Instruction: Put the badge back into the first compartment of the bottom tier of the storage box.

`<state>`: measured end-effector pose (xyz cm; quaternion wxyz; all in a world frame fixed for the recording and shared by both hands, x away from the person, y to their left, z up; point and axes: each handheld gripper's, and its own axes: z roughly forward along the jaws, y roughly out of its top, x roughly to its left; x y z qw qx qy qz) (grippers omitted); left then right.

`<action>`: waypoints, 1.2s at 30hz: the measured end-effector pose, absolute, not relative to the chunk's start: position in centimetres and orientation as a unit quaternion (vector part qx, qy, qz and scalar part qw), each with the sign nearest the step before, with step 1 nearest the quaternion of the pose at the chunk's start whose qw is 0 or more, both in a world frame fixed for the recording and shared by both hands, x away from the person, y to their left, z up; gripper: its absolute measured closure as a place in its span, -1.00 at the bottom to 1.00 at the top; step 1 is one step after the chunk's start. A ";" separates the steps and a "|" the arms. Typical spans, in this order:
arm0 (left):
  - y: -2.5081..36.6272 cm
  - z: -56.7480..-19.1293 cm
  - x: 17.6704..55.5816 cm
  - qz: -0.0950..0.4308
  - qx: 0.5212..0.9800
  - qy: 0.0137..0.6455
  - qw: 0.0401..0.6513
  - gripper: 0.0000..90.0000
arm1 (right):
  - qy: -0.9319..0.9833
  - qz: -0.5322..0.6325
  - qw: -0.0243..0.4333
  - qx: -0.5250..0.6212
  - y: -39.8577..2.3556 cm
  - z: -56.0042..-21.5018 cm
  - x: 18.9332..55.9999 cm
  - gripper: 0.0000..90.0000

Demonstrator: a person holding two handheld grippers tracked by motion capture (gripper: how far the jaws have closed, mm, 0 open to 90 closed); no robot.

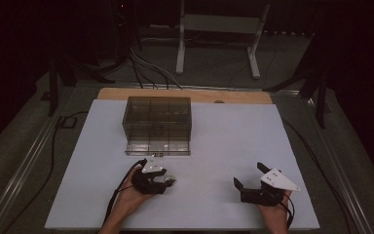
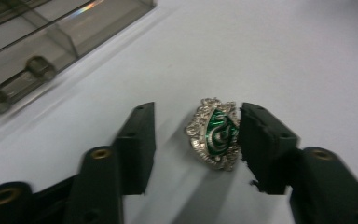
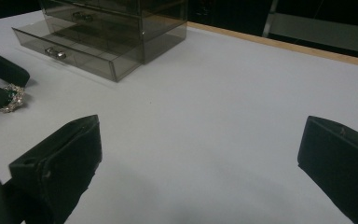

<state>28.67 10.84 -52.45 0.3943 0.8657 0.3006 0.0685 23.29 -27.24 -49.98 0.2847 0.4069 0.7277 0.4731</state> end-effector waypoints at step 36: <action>11.8 -51.2 27.6 0.037 0.855 0.294 0.426 0.97 | 0.732 0.466 0.290 0.404 -27.1 -50.0 23.3 -1.00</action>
